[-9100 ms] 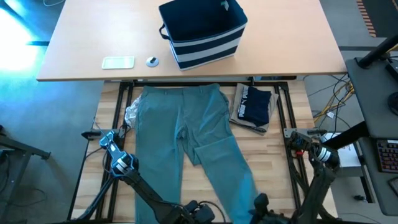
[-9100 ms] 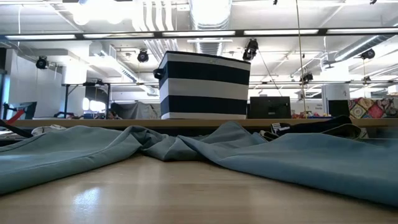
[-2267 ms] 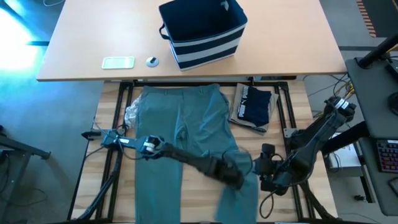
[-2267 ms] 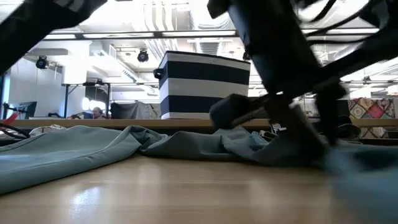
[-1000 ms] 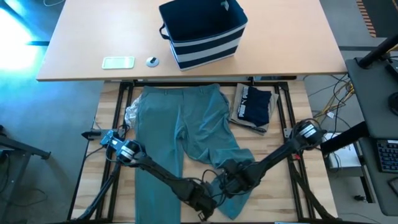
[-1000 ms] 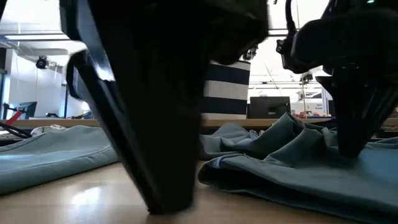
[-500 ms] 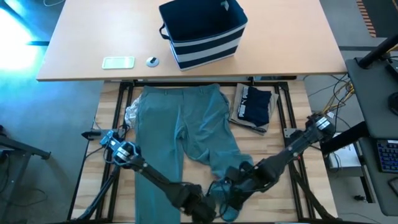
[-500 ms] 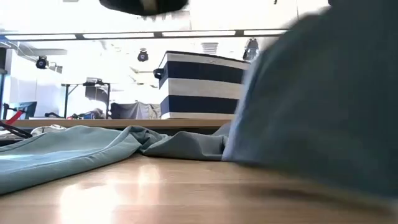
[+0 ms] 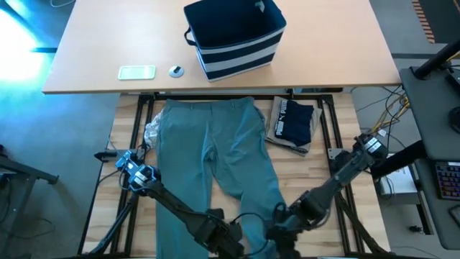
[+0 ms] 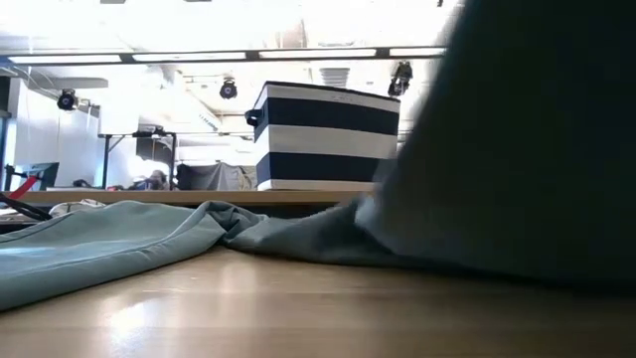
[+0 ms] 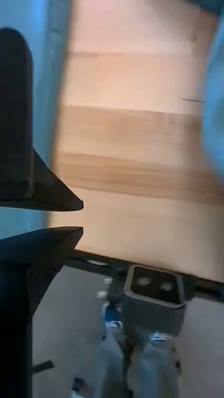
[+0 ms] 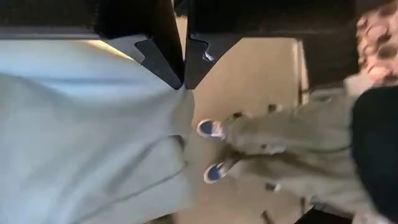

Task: Fold Laundry from Bin
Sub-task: Fold the blue pants

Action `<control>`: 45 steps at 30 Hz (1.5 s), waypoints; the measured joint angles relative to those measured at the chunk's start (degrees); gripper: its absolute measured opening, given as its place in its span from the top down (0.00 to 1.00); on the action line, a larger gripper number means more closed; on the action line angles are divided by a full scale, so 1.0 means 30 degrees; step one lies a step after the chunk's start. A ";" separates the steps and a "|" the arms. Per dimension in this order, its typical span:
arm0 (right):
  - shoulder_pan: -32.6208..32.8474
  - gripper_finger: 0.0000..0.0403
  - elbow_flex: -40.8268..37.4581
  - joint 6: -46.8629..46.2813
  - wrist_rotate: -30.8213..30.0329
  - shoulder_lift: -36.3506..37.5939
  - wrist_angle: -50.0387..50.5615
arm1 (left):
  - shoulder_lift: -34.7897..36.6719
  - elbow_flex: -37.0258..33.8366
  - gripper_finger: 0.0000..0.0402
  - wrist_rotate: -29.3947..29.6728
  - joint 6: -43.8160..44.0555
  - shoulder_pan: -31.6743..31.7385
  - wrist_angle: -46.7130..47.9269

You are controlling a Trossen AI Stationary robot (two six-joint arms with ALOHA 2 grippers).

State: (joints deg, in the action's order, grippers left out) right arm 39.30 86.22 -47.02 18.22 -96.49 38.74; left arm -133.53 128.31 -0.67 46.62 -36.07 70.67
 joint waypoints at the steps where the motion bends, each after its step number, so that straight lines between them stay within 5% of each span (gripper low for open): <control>1: 0.0267 0.98 0.0092 -0.0072 0.0064 0.0232 0.0228 | -0.0021 -0.0288 0.91 0.0031 0.0186 -0.0003 -0.0549; 4: 0.0883 0.98 0.0392 0.0088 -0.1214 0.0891 -0.0701 | -0.0020 -0.0676 0.91 -0.0233 0.0479 -0.0032 -0.2161; 7: 0.0970 0.98 0.0253 0.2094 -0.3862 0.0835 -0.5299 | 0.0028 -0.0401 0.91 -0.0518 0.0632 -0.0098 -0.2545; 10: 0.0650 0.98 0.0152 0.2711 -0.2692 -0.0430 -0.9237 | 0.0064 0.0173 0.91 -0.0618 0.0646 -0.0173 -0.1761; 14: 0.0997 0.98 0.0022 0.1604 -0.1304 -0.1751 -0.6060 | 0.0086 0.0805 0.91 -0.0632 0.0757 -0.0178 -0.0509; 20: 0.2703 0.96 0.0052 -0.1581 -0.6128 -0.1595 0.1826 | -0.0104 0.0847 0.91 0.1638 0.1889 -0.0195 -0.3312; 24: 0.3527 0.88 -0.0440 -0.3891 -0.6576 -0.1532 0.4712 | -0.0724 0.0808 0.90 0.3016 0.3780 0.0166 -0.3918; 28: 0.3784 0.75 -0.1729 -0.5617 -0.8412 -0.1406 0.4668 | -0.1127 0.0789 0.86 0.3643 0.6415 0.1346 -0.3828; 34: 0.2787 0.63 -0.5132 -0.5457 -1.0996 -0.1362 0.2099 | -0.2748 0.0767 0.79 0.3924 0.6613 0.2252 -0.3705; 38: 0.2102 0.63 -0.7759 -0.4253 -1.0492 -0.1362 -0.1894 | -0.3927 0.0759 0.77 0.2647 0.6583 0.2292 -0.2514; 45: 0.2621 0.67 -0.9571 -0.4482 -0.7465 -0.0705 -0.2390 | -0.4077 0.0808 0.77 0.1291 0.7081 0.1731 -0.0449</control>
State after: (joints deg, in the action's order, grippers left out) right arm 47.17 57.51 -60.46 -4.18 -98.60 31.57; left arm -145.76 130.73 3.20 67.86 -30.87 69.32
